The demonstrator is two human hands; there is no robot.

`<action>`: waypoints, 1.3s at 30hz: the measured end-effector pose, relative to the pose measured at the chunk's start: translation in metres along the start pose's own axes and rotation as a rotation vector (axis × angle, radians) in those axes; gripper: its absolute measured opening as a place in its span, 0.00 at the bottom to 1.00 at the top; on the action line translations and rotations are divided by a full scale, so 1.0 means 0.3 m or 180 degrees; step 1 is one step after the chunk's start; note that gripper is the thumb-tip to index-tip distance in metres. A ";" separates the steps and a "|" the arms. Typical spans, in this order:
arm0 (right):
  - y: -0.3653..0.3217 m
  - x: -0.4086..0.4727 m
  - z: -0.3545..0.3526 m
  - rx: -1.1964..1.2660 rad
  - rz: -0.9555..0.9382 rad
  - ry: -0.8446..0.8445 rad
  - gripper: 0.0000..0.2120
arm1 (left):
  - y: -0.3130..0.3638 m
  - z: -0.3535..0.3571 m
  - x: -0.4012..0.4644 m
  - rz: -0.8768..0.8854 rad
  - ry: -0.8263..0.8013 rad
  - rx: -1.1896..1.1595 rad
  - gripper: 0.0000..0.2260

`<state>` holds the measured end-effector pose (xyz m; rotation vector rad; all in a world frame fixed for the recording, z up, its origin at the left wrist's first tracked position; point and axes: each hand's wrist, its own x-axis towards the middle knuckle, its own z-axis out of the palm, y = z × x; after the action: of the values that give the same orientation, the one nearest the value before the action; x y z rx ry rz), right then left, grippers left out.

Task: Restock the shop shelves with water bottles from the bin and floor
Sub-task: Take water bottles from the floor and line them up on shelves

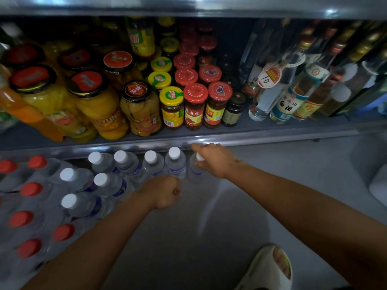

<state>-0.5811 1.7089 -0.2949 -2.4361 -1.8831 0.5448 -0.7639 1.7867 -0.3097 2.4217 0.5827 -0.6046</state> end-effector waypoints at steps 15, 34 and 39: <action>-0.204 -0.287 -0.560 0.0641 -0.0054 0.1191 0.11 | 0.201 -0.427 -0.339 0.0200 0.0941 0.0463 0.08; -0.362 -0.232 -1.438 0.0497 -0.0190 0.3346 0.12 | 0.360 -1.130 -0.583 0.0512 0.2506 0.0907 0.04; -0.314 -0.086 -1.566 0.0343 -0.0120 0.3550 0.15 | 0.340 -1.250 -0.508 0.0495 0.2679 0.1021 0.03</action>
<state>-0.5431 1.8038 0.1739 -1.9027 -1.3131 -0.6007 -0.7259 1.9012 0.0901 2.9493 0.6370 0.4669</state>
